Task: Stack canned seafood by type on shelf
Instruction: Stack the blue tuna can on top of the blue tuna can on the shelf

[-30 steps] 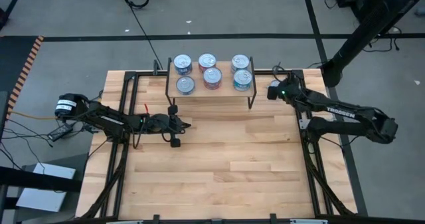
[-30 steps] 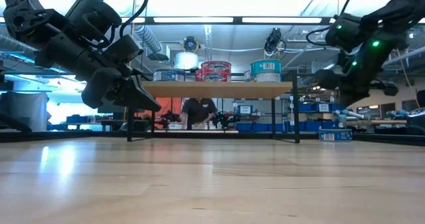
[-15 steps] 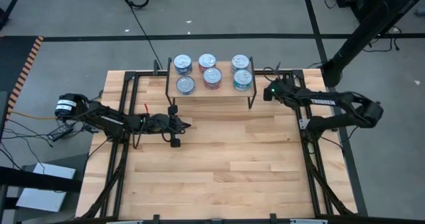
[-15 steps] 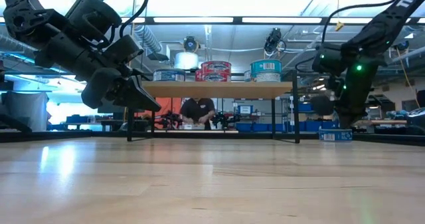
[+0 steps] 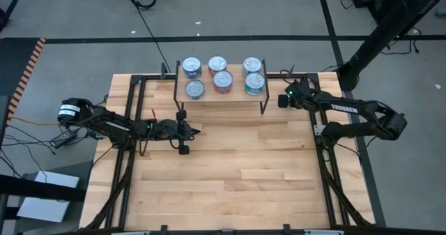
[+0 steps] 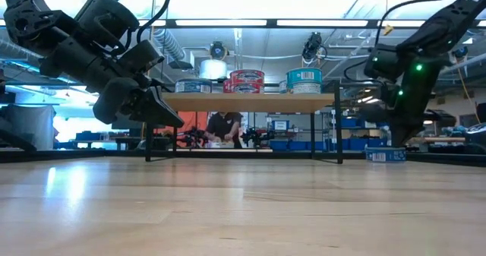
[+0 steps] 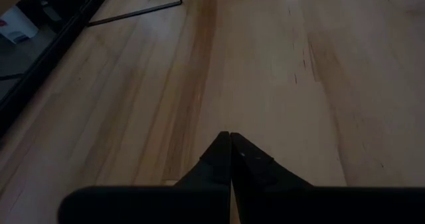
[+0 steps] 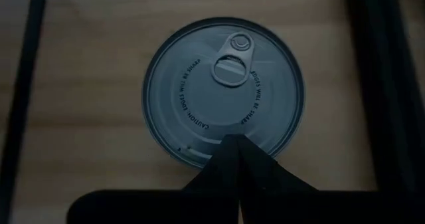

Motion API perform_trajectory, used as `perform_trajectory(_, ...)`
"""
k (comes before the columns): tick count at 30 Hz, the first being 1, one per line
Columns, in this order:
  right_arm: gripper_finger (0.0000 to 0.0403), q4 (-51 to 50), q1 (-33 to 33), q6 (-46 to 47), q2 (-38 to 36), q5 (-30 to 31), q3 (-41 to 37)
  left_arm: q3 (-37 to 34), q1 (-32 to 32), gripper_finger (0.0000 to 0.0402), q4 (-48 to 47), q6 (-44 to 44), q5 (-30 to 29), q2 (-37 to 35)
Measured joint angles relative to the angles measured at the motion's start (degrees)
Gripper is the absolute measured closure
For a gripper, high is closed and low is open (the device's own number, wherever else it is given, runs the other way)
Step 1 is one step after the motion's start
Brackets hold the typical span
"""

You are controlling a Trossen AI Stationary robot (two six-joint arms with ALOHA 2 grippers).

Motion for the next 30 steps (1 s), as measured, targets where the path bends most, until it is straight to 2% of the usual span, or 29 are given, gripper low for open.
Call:
perform_trajectory(6,0.0403,-4.7,-2.4,-0.8,-3.9,-8.0,0.0,0.0,0.0,0.0396,0.0,-0.4,0.0,0.0)
perform_trajectory(16,0.0403,-13.2,-3.2,-1.8,-4.8,-14.6,0.8,0.0,0.0,0.0396,0.0,-0.8,0.0,0.0)
perform_trajectory(20,0.0403,-22.1,-1.6,-1.8,-4.4,-18.3,3.9,0.0,0.0,0.0396,0.0,-1.1,0.0,0.0)
perform_trajectory(24,0.0403,-31.3,0.5,-1.8,-4.1,-18.7,8.3,0.0,0.0,0.0396,0.0,-1.1,0.0,0.0)
perform_trajectory(30,0.0403,-36.2,3.2,-1.8,-4.3,-17.9,10.5,0.0,0.0,0.0396,-0.1,-1.1,0.0,0.0)
